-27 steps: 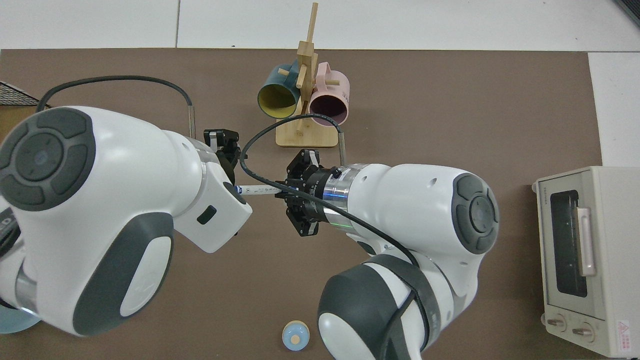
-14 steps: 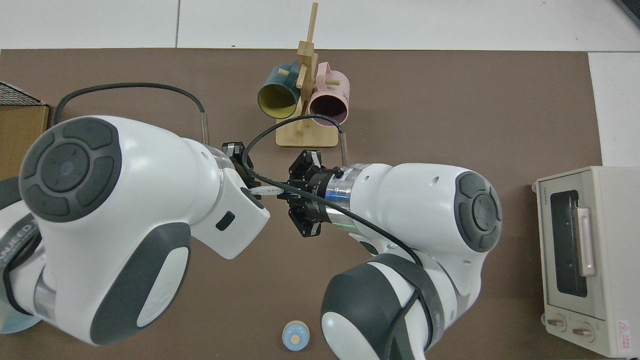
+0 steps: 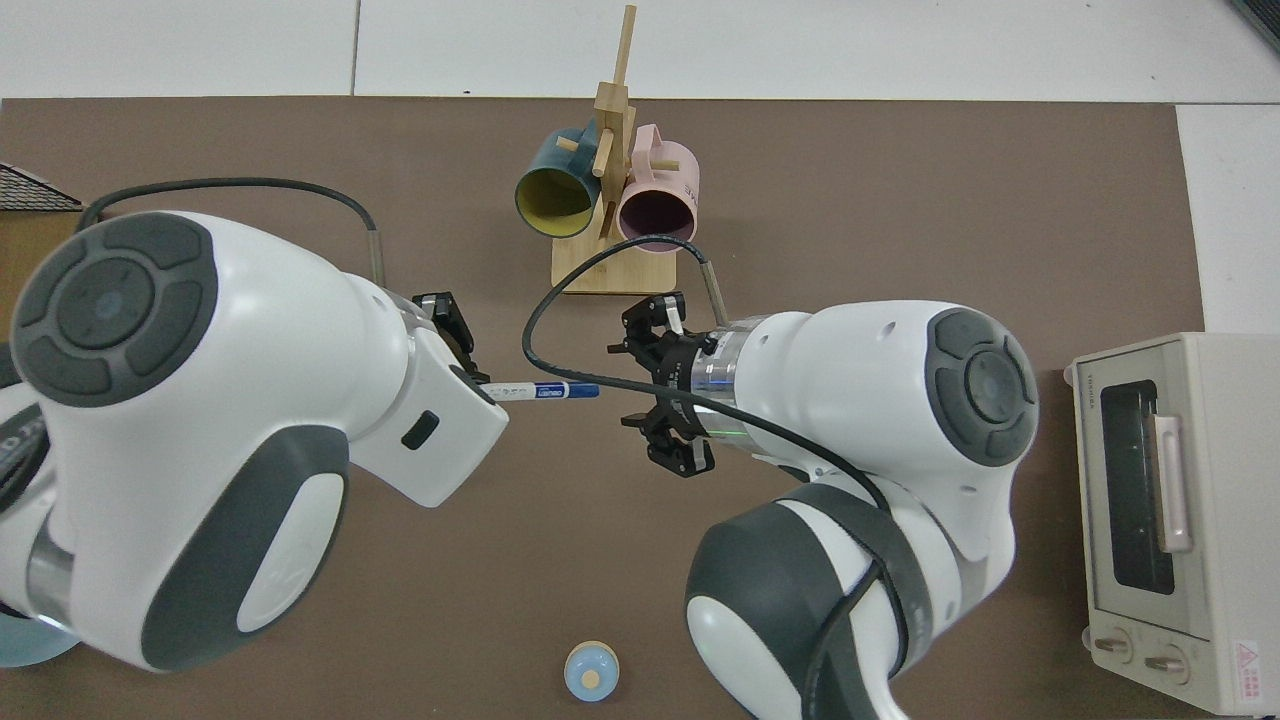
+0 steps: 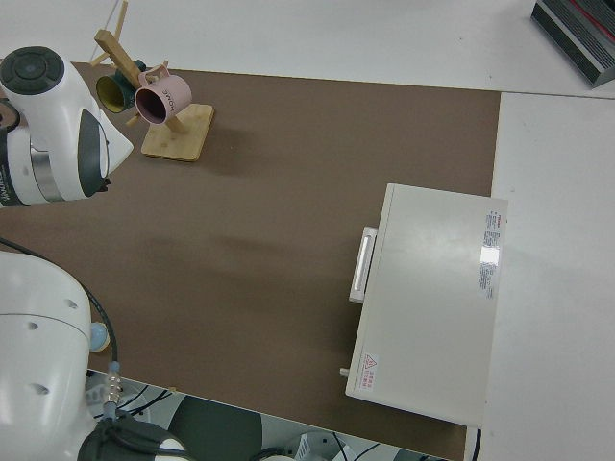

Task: Put markers into pen holder
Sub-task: 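Carry the marker away with the left gripper while the right gripper withdraws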

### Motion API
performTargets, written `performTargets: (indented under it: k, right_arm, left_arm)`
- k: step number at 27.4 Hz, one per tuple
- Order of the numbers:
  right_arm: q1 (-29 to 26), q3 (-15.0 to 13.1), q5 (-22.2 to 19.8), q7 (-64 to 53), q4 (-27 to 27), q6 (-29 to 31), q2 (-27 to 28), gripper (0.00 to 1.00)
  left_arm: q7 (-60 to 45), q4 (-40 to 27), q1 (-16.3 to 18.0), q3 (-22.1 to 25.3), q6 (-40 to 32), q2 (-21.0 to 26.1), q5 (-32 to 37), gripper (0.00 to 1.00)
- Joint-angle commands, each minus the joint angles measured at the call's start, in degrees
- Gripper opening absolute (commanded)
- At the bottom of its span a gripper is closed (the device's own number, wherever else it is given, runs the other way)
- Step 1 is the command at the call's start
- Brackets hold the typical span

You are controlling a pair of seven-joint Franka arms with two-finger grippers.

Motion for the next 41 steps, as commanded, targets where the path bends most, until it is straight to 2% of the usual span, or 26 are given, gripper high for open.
performTargets:
  k: [1,5,11,15,20,26,30,35,41]
  right_arm:
    - [-5.6,0.4,-5.9,-18.6,-0.6,-7.4,-2.8,1.00]
    - [-9.5,0.4,-10.1,-31.1,-0.6,-10.9,-4.8,1.00]
    - [-16.6,0.5,-20.6,-51.2,-0.4,-12.3,-8.6,1.00]
    - [-20.9,0.2,-23.6,-68.5,0.7,-16.7,-9.2,1.00]
    - [-26.4,0.2,-23.4,-81.7,2.2,-20.8,-8.7,1.00]
    - [-27.7,0.8,-22.5,-83.1,6.6,-24.6,-7.4,1.00]
    - [-27.8,0.6,-18.2,-82.4,6.6,-25.9,-7.6,1.00]
    - [-27.9,0.5,-20.1,-85.1,6.2,-26.1,-8.0,1.00]
    - [-28.8,0.5,-19.7,-84.7,5.9,-25.4,-8.2,1.00]
  left_arm:
    - [0.2,-0.9,0.1,3.4,-1.3,-1.0,4.6,0.00]
    - [0.3,-1.7,0.2,7.8,-1.7,-1.0,7.9,0.00]
    - [3.7,-2.0,0.8,15.5,-2.1,-0.9,11.2,0.00]
    - [6.1,-1.5,1.0,20.9,-2.0,-0.8,14.8,0.00]
    - [15.0,0.2,1.2,27.6,-0.3,0.1,16.3,0.00]
    - [23.7,3.8,1.3,34.0,2.6,2.3,17.3,0.00]
    - [28.5,6.8,1.3,35.7,2.6,4.0,18.9,0.00]
    - [28.7,11.2,1.5,36.7,2.8,5.9,24.9,0.00]
    - [31.2,14.3,3.9,37.4,4.6,7.8,29.4,0.00]
